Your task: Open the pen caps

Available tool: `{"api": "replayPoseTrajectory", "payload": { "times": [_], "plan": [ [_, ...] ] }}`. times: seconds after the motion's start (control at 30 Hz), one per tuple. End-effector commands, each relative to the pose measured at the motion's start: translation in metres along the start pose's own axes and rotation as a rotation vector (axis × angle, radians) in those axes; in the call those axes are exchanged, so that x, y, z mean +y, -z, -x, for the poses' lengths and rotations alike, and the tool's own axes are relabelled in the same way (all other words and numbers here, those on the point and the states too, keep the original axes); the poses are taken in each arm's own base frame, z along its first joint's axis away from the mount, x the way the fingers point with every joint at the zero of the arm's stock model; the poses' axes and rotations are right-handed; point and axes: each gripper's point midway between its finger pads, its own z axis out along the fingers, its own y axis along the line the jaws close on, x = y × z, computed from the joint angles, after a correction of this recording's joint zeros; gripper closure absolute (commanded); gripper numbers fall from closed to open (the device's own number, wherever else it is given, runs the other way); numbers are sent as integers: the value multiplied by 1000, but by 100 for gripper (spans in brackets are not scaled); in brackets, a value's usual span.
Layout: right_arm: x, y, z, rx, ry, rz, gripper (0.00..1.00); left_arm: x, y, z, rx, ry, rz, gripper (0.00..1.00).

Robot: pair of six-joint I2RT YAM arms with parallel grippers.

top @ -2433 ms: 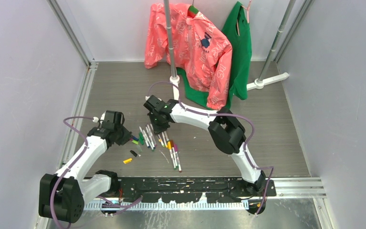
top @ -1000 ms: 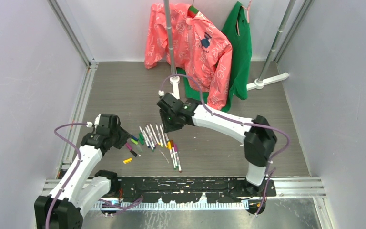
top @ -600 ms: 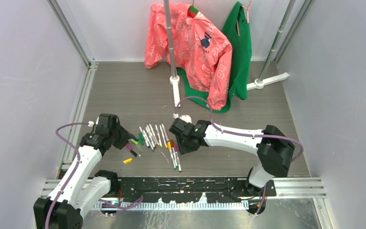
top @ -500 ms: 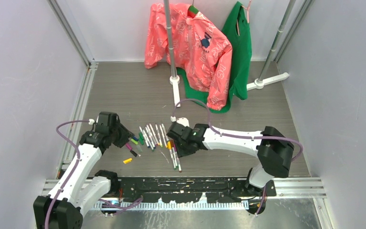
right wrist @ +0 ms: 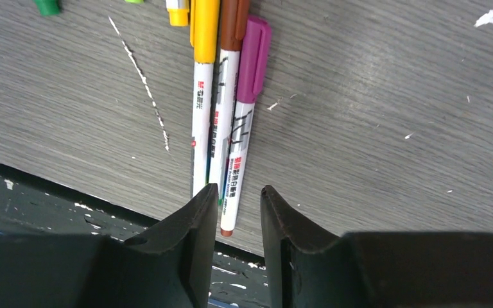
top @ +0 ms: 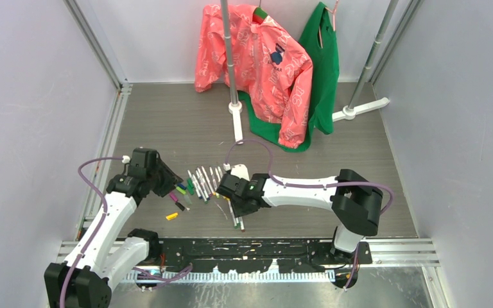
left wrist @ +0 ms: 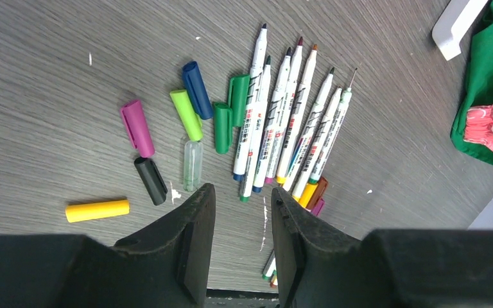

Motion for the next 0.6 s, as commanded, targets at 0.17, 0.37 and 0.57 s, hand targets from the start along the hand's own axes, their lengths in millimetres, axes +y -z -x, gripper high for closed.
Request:
{"api": "replayPoseTrajectory", "payload": {
  "times": [0.17, 0.37, 0.57],
  "plan": [
    [11, -5, 17, -51, -28, -1, 64, -20, 11, 10, -24, -36, -66, 62],
    [7, -8, 18, -61, -33, -20, 64, -24, 12, 12, -32, -34, -82, 62],
    [5, -12, 15, -52, -28, -30, 64, -25, 13, 13, -34, -40, -83, 62]
  ]
}}
